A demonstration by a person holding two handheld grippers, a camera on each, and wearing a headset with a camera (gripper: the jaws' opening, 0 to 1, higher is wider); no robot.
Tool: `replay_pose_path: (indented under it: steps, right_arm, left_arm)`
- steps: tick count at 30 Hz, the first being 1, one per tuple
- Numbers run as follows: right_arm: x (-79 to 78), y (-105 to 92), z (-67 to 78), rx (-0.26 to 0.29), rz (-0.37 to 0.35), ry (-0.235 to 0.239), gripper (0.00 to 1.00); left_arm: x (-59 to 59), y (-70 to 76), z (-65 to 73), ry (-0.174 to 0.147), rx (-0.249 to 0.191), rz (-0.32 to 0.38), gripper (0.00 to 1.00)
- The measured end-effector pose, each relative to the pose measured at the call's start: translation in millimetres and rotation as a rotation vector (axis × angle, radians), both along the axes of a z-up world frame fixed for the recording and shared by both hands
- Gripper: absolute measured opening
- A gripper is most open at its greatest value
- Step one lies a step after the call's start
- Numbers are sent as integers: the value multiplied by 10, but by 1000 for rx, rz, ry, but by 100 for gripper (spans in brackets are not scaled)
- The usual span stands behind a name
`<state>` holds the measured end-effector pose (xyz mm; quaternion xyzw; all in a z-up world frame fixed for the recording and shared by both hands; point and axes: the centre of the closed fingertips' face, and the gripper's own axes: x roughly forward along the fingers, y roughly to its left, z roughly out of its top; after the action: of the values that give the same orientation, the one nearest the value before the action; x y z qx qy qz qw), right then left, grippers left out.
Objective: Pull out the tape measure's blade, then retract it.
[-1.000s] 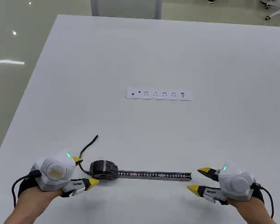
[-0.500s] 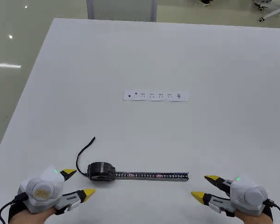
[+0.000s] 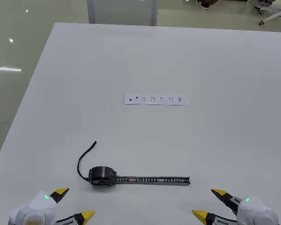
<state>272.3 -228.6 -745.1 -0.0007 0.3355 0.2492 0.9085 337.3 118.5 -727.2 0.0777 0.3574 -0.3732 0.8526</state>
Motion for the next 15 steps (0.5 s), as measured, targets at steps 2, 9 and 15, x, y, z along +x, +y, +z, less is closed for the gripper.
replay_pose_path:
  steps: [2,9,15]
  right_arm:
    - [-36,27,16,-2,-3,-1,65]
    - [-129,82,44,15,-38,-2,72]
    - [-213,128,61,40,-69,3,77]
  left_arm:
    - [-55,29,-11,8,-3,13,65]
    - [-217,106,-38,31,-20,56,72]
    - [-242,121,-4,33,-41,77,75]
